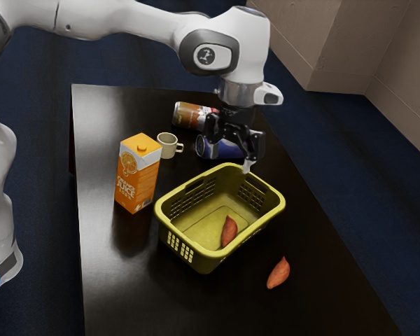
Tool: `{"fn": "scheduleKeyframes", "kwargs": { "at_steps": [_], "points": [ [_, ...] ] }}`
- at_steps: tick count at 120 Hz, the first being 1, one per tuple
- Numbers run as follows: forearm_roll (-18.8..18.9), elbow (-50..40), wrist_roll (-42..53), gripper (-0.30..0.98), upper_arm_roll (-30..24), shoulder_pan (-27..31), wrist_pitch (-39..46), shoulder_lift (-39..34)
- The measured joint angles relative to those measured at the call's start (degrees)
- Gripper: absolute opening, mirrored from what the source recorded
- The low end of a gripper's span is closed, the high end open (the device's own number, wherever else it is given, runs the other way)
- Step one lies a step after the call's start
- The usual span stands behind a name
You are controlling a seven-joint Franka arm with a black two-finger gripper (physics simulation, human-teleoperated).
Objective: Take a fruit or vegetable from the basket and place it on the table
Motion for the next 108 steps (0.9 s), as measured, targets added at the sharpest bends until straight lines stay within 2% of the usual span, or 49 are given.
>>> {"fn": "scheduleKeyframes", "kwargs": {
  "at_steps": [55, 108],
  "points": [
    [-1.21, -3.41, -16.72, 0.69, -0.45, -0.85, -0.43, 0.27],
    [-1.48, -7.31, -25.42, 0.69, -0.30, -1.78, 4.19, 1.61]
  ]
}}
